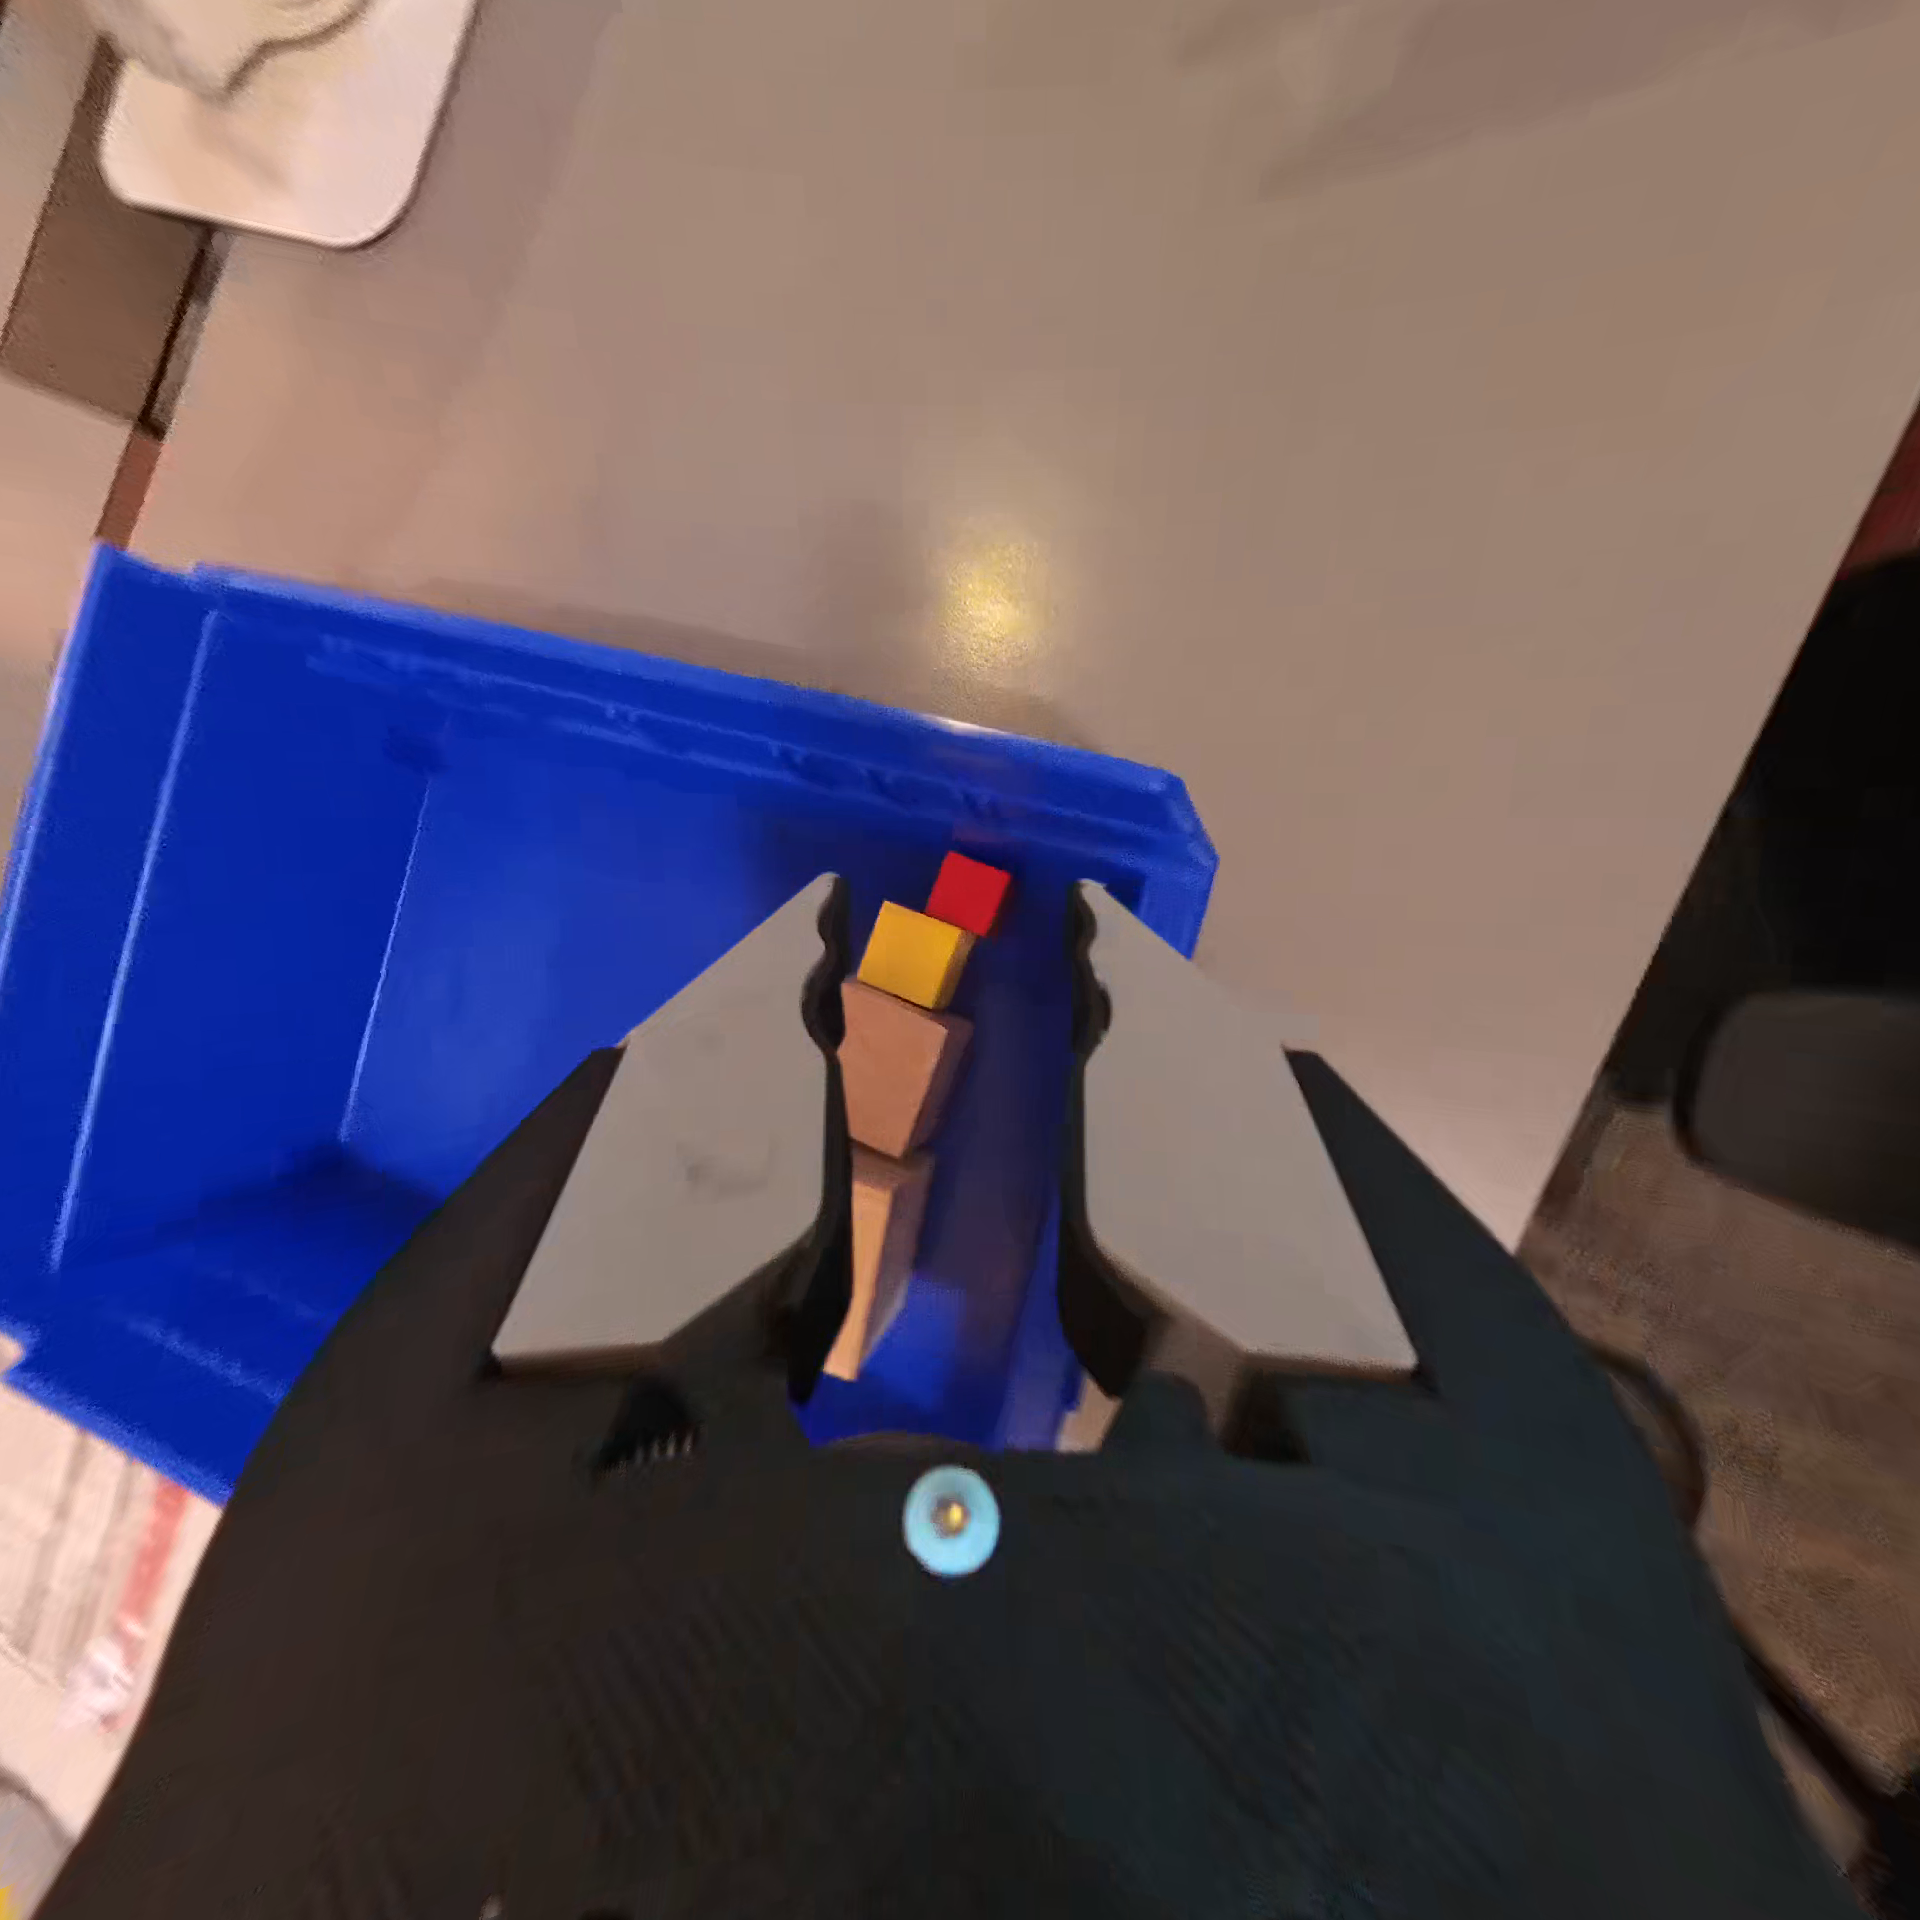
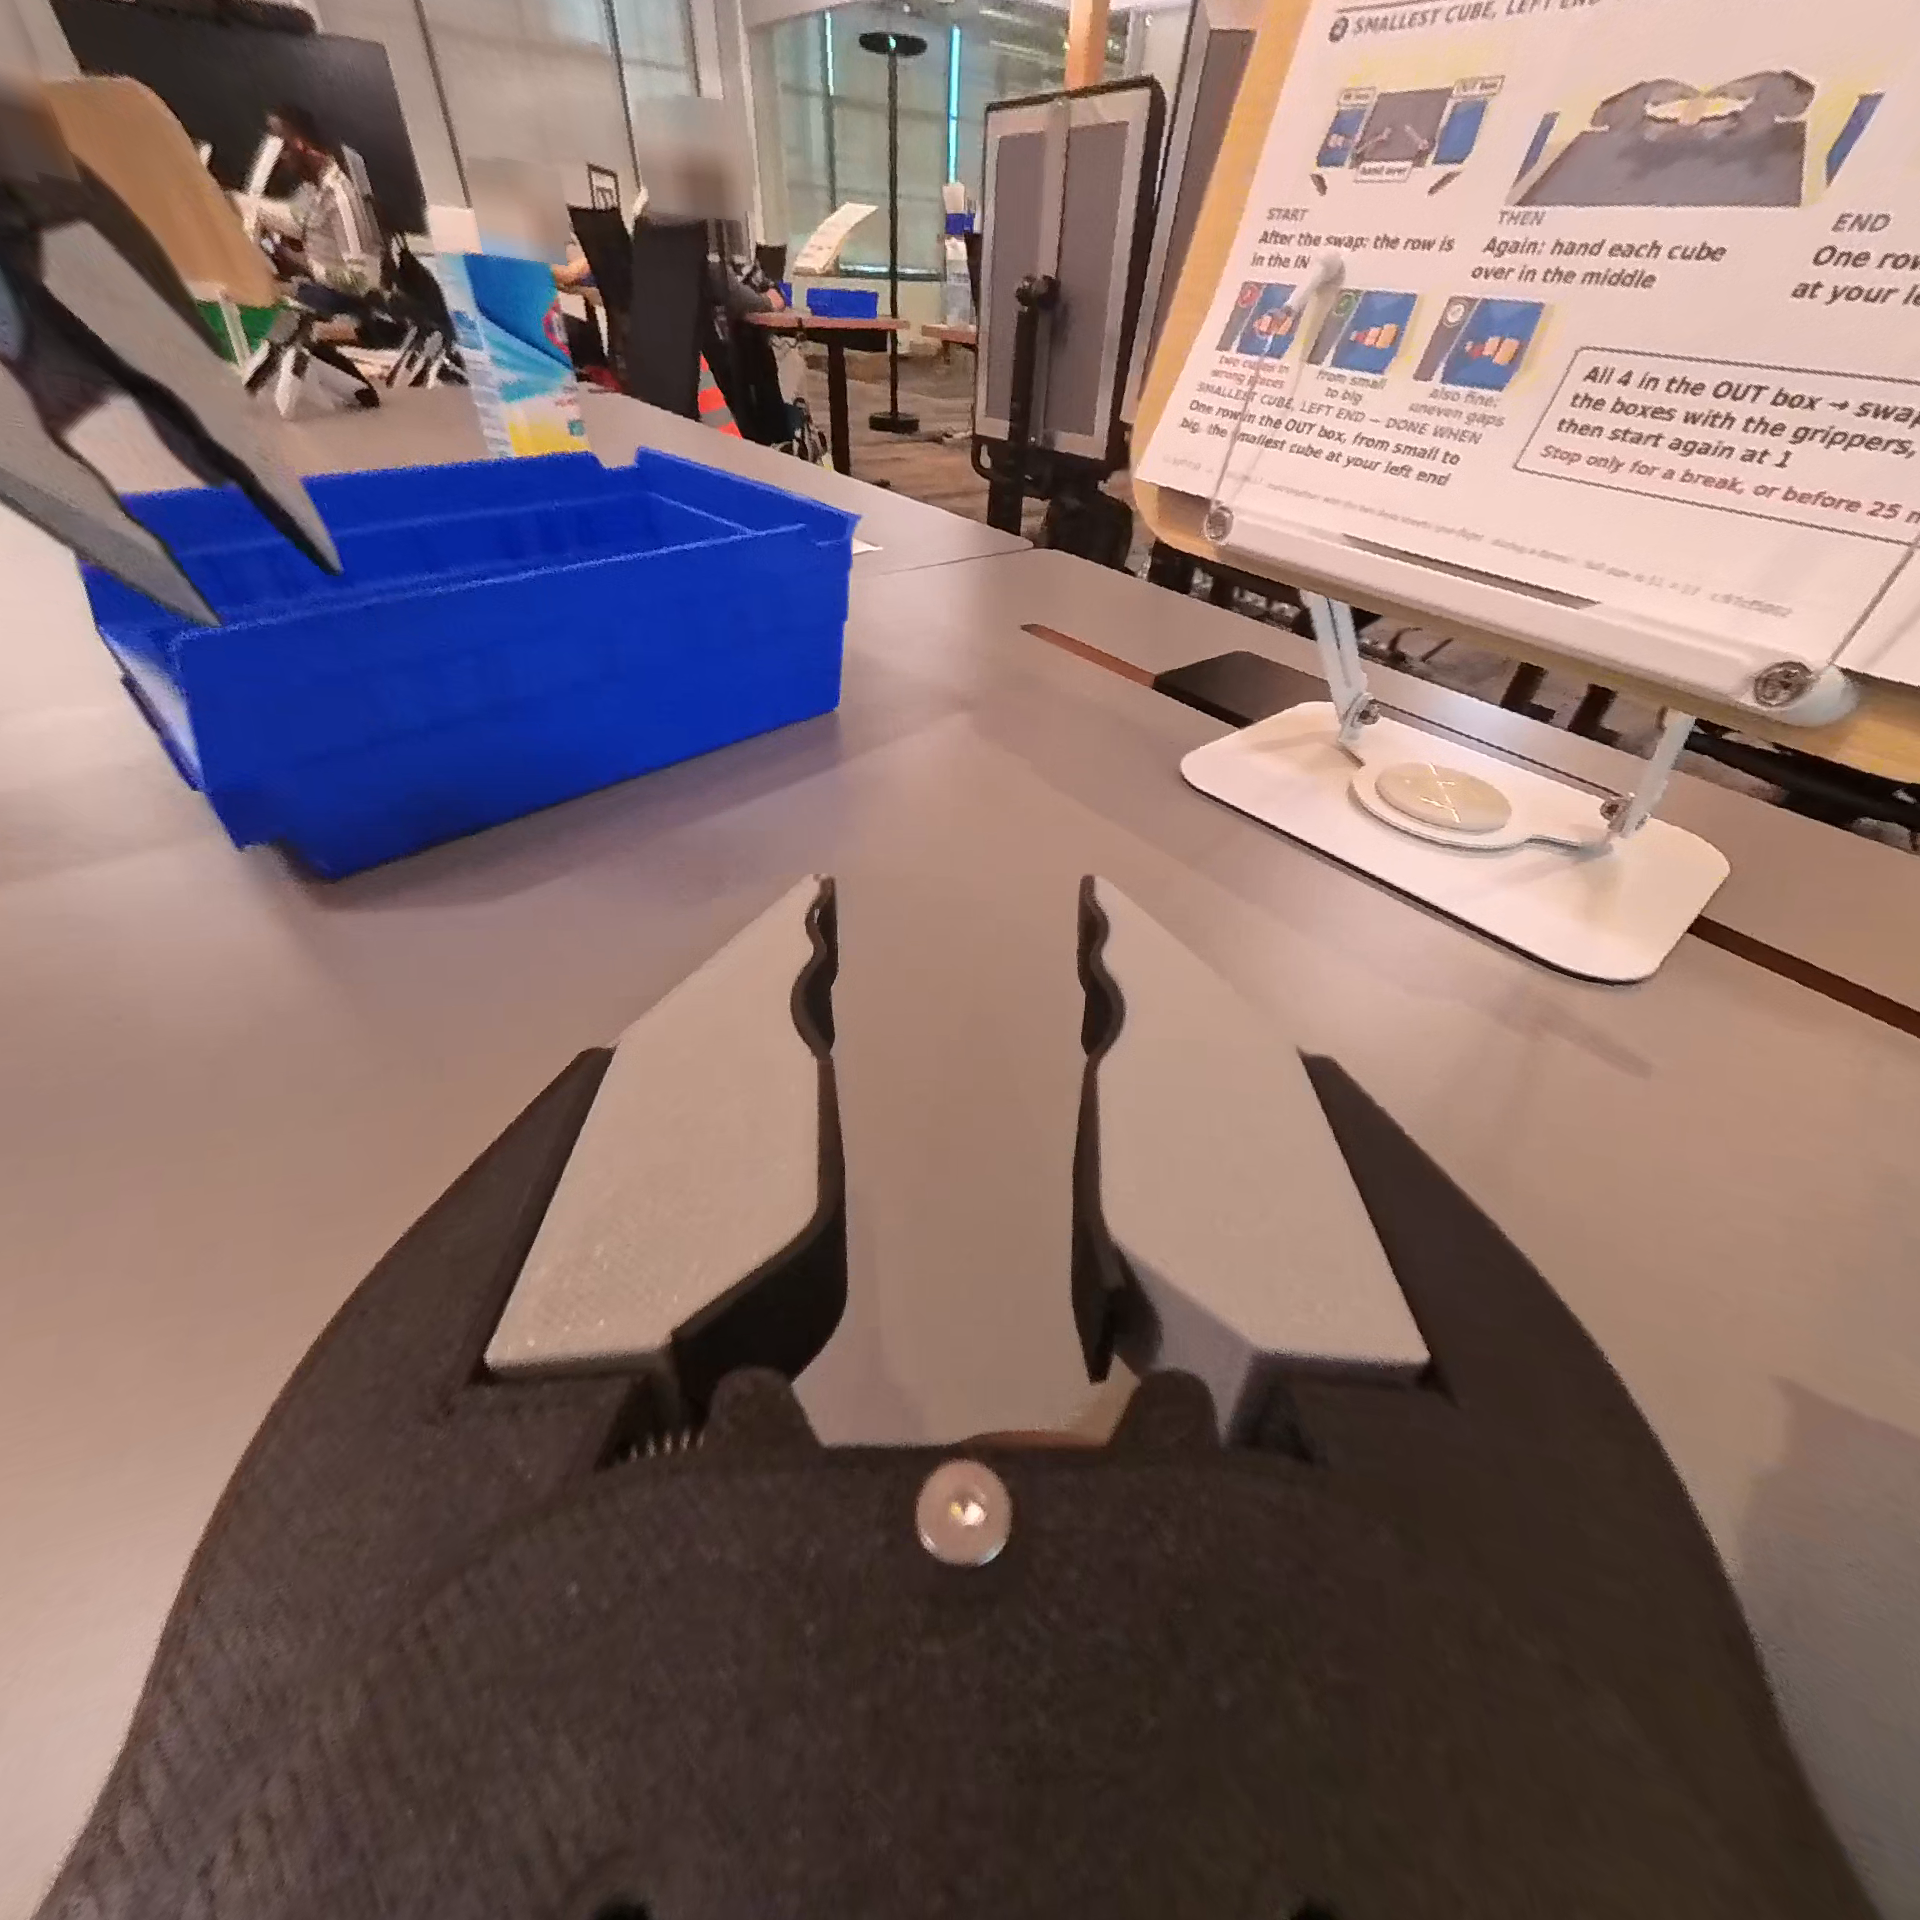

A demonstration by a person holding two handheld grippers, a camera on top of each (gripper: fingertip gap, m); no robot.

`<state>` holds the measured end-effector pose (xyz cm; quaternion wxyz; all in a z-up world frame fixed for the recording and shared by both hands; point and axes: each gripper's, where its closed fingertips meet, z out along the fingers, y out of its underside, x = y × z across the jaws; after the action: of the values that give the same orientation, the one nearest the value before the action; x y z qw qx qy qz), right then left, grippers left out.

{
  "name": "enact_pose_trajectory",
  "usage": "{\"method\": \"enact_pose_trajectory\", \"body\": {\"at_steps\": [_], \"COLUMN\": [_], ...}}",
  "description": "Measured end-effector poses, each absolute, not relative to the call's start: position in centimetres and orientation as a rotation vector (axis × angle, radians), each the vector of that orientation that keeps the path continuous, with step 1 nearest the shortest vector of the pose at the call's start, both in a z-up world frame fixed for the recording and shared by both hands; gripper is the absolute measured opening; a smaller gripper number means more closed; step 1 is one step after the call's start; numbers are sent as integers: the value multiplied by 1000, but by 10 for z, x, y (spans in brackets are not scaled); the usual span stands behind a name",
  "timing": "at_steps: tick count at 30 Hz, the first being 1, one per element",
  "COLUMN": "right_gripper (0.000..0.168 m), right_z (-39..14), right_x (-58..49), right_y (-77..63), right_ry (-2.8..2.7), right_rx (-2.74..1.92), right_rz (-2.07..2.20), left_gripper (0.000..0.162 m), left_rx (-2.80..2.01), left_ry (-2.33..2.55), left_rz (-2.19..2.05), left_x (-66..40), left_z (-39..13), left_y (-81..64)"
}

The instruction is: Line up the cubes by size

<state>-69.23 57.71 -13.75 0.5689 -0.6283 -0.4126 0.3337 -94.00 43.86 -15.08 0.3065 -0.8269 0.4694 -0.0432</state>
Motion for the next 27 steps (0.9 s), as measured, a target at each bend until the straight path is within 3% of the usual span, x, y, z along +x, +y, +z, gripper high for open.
{"method": "enact_pose_trajectory", "body": {"at_steps": [8,14,16,27], "right_gripper": [44,43,43,43], "right_z": [-145,-131,-130,-133], "right_x": [-699,-694,-693,-702], "right_y": [574,574,572,554], "right_ry": [-1014,-980,-989,-1058], "right_rx": [-1479,-1444,-1436,-1447], "right_rz": [761,780,777,856], "left_gripper": [34,34,18,20], "left_rx": [-2379,-2471,-2465,-2238], "left_ry": [1675,1735,1706,1366], "left_rz": [-88,16,-39,-85], "left_x": [-945,-950,-944,-947], "left_z": [-217,-248,-250,-204], "left_y": [444,457,460,463]}}
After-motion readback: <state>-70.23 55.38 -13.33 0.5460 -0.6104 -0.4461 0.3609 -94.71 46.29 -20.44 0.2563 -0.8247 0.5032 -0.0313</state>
